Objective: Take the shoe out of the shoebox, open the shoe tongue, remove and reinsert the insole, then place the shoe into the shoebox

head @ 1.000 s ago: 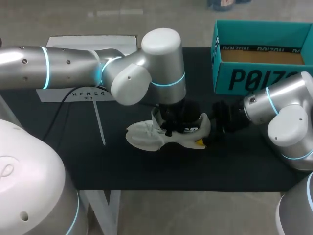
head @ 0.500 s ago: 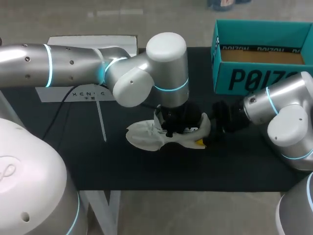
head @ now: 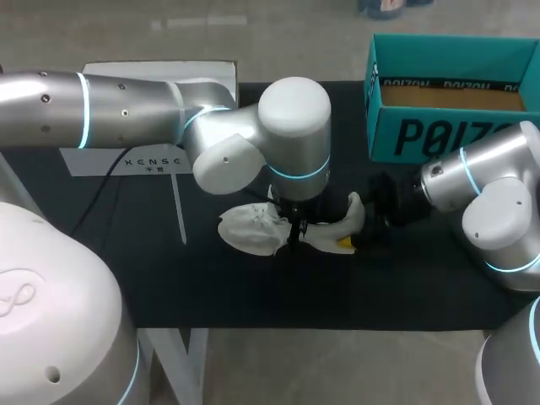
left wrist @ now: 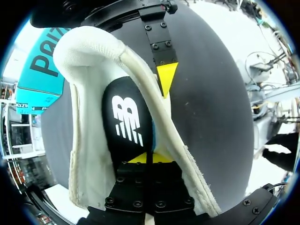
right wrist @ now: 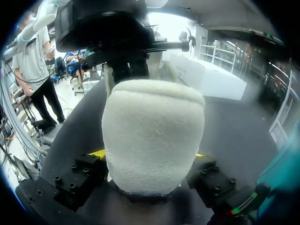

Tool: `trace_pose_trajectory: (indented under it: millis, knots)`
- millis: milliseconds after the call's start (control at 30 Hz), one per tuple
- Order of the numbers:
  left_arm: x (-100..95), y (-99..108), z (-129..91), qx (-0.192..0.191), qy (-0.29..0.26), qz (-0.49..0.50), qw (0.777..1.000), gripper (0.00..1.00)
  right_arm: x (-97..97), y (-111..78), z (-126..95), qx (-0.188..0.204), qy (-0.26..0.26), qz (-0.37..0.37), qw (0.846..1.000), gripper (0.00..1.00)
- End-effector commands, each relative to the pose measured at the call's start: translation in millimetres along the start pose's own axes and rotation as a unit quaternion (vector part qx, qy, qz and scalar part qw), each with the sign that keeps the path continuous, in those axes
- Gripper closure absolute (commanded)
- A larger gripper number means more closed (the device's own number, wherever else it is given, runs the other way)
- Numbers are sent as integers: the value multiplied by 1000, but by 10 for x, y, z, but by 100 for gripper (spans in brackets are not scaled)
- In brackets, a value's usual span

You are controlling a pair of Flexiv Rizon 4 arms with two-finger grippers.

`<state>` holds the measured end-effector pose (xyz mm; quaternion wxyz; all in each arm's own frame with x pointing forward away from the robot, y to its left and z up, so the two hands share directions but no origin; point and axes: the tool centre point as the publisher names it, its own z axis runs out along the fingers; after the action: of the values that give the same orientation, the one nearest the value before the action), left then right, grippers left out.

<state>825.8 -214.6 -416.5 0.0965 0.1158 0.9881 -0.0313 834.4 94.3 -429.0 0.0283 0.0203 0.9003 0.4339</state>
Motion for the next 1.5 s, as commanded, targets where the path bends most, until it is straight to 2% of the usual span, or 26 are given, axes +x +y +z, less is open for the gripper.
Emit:
trace_pose_trajectory:
  millis: [33, 200, 567, 833, 1100, 1433, 1500]
  knots:
    - [-24, 35, 95, 2, 0, -3, 1000, 100, 42, 5, 46, 2, 0, -1, 1000, 100]
    - [9, 58, 66, 7, 3, -15, 1000, 100, 42, 5, 46, 2, 0, -1, 1000, 100]
    - [-26, 95, -282, 29, -26, -24, 999, 100, 42, 5, 46, 2, 0, -1, 1000, 100]
    - [-90, 163, -436, 46, -41, -36, 997, 100, 42, 5, 46, 2, 0, -1, 1000, 100]
    - [-100, 118, -418, 79, -24, -39, 996, 100, 42, 5, 46, 2, 0, -1, 1000, 100]
    - [-166, 260, -681, 89, -36, -50, 994, 100, 42, 5, 46, 2, 0, -1, 1000, 100]
    - [-167, 292, -728, 108, -35, -57, 992, 100, 42, 5, 46, 2, 0, -1, 1000, 100]
